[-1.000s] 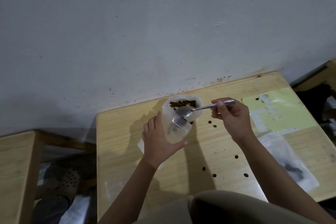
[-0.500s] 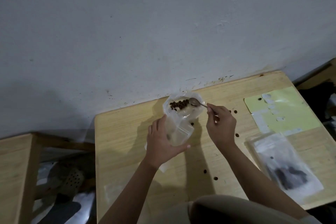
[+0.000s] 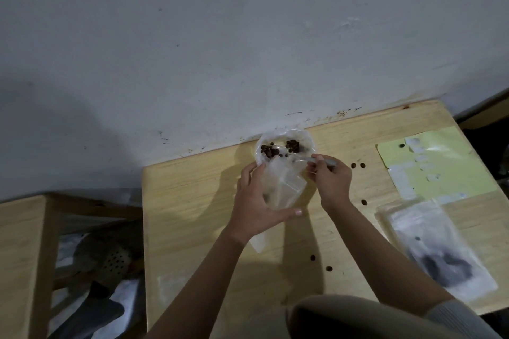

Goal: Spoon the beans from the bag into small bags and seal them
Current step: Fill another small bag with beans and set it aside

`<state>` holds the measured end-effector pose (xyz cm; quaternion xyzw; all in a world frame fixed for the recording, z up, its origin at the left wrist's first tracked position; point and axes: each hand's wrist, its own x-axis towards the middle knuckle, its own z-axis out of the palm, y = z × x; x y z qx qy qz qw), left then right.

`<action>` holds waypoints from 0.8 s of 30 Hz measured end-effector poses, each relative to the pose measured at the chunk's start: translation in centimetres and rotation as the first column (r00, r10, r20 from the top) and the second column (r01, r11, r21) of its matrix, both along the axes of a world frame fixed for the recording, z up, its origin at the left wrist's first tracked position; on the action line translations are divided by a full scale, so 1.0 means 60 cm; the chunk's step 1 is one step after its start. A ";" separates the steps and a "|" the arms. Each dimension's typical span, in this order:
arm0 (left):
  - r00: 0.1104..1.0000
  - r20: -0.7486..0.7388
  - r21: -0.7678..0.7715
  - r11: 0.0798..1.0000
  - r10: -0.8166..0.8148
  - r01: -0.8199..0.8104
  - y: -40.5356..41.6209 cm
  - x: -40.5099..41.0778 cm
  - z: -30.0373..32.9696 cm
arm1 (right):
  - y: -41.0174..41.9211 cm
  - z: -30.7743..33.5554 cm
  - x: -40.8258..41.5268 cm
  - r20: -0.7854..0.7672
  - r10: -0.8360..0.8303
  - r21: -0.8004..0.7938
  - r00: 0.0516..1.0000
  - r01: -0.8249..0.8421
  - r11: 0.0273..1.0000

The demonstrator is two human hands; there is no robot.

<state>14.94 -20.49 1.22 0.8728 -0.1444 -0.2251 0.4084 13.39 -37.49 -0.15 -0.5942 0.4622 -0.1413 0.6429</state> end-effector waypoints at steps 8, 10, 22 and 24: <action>0.998 0.003 0.037 0.998 0.056 -0.056 0.014 -0.009 -0.006 | -0.015 0.024 -0.003 0.021 -0.148 0.202 0.989 0.141 0.969; 0.998 0.007 0.033 0.998 0.055 -0.055 0.018 -0.011 -0.005 | -0.021 0.034 -0.010 0.038 -0.136 0.207 0.990 0.125 0.970; 0.990 0.091 0.124 0.985 0.105 -0.116 0.037 -0.025 -0.003 | -0.031 0.101 -0.078 0.206 0.205 -0.053 0.957 -0.198 0.979; 0.989 0.097 0.122 0.985 0.108 -0.120 0.035 -0.026 -0.002 | -0.024 0.104 -0.087 0.215 0.305 -0.165 0.928 -0.273 0.948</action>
